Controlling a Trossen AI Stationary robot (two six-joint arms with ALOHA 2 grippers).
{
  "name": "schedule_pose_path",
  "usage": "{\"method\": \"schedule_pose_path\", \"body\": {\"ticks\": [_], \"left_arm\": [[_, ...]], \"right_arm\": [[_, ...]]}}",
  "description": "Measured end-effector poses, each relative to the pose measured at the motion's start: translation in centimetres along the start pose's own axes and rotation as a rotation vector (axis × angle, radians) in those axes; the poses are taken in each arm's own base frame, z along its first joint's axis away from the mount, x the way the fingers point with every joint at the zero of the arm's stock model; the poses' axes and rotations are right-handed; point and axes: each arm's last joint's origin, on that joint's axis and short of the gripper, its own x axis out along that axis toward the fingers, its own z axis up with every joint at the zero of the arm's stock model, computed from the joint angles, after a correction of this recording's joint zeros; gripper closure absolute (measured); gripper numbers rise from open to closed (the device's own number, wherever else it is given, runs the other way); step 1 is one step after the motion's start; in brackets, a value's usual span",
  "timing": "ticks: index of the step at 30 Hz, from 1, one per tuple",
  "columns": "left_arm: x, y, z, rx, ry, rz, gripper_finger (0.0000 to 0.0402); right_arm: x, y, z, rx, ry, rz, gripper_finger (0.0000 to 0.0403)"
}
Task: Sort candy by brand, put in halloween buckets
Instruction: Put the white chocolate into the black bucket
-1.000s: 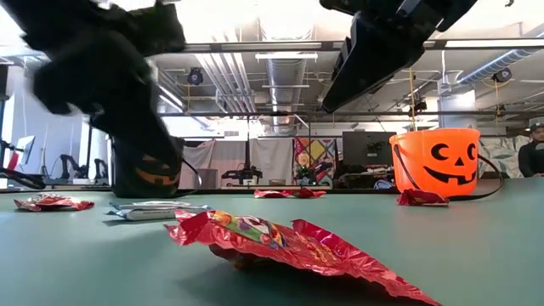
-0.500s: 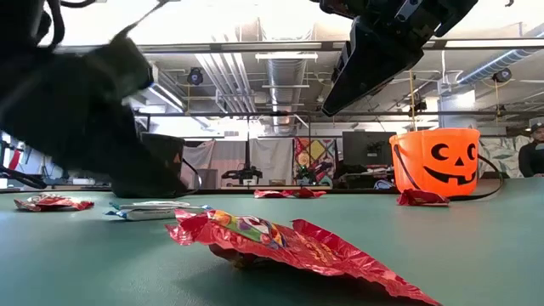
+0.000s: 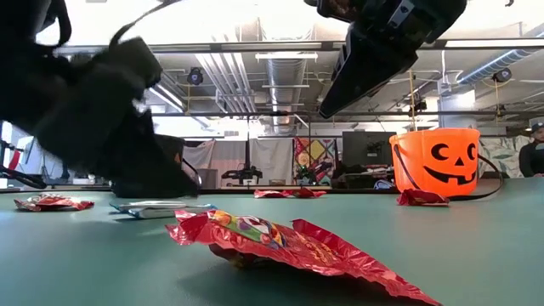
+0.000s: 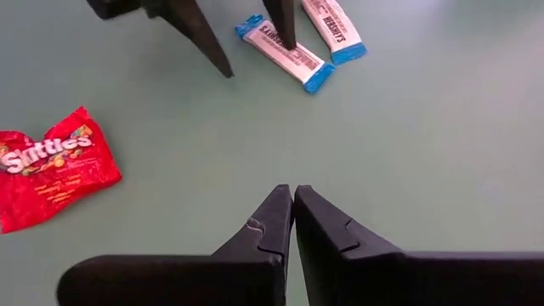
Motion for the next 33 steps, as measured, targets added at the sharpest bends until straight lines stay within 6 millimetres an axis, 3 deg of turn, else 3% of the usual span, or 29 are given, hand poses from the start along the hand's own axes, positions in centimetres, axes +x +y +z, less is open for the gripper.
{"method": "schedule_pose_path", "body": {"ticks": [4,11,17,26,33], "left_arm": [[-0.7,1.3,0.1,-0.033,-0.011,0.056,0.0146],[-0.4,3.6,-2.1,-0.066,-0.022,0.111,0.0146],[0.2,3.5,-2.9,-0.099,-0.054,0.046,0.0146],[0.3,3.1,-2.7,-0.074,-0.048,0.039,0.0146],[1.5,2.4,-3.8,-0.034,-0.056,0.075,0.0154]], "right_arm": [[0.1,-0.4,0.1,0.009,0.000,-0.008,0.0390],[0.2,-0.9,0.2,0.018,-0.001,-0.019,0.0390],[0.4,-1.4,0.4,0.029,0.000,-0.029,0.0390],[0.5,-2.0,0.5,0.044,0.000,-0.042,0.0390],[0.6,-2.2,0.5,0.049,0.001,-0.046,0.0390]]}}
